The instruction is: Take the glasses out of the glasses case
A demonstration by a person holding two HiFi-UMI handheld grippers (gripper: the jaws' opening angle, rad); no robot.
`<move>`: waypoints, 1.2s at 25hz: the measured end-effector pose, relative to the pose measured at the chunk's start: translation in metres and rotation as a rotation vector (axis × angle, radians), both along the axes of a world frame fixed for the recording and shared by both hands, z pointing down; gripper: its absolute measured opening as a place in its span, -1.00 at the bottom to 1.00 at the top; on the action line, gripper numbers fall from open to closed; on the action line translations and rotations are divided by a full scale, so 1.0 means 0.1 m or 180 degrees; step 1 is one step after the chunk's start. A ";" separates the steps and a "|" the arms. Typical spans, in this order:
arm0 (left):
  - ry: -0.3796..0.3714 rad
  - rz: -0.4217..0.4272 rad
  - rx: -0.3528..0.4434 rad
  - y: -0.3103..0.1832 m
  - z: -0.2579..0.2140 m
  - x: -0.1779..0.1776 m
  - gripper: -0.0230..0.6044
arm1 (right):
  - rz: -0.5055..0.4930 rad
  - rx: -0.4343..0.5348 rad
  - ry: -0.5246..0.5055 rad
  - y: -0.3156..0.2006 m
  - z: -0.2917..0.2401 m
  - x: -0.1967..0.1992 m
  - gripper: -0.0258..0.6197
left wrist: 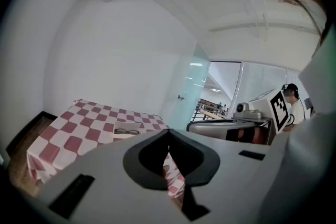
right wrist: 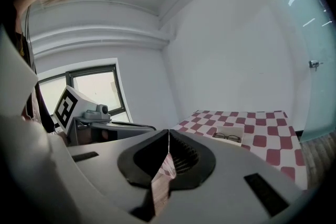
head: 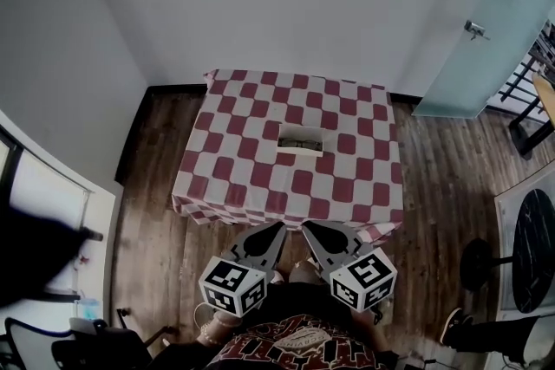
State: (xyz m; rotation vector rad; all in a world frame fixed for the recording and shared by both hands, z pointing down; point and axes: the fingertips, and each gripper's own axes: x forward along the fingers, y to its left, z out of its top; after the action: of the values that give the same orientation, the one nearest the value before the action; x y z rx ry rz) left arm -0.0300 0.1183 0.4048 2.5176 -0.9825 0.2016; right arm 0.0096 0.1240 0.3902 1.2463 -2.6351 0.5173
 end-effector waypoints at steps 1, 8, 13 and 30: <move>0.0011 -0.0009 -0.0010 -0.02 0.00 -0.01 -0.90 | 0.0007 -0.0007 0.0003 -0.02 0.00 0.01 -0.86; 0.0007 -0.0106 -0.0065 -0.17 0.04 -0.05 -0.90 | -0.0137 -0.0070 0.0028 -0.22 0.07 -0.05 -0.86; -0.0014 -0.0140 -0.0078 -0.40 0.04 -0.01 -0.90 | -0.0261 -0.0027 -0.0009 -0.49 0.04 -0.08 -0.86; -0.0133 -0.0073 -0.0180 -1.26 -0.05 0.55 -0.90 | -0.0353 -0.0050 -0.0025 -1.36 -0.10 0.47 -0.86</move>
State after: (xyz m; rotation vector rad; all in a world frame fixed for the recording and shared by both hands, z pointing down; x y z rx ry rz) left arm 0.0254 -0.0080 0.3998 2.4588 -1.0073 0.2725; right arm 0.0567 -0.0117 0.3806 1.0881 -2.6822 0.5243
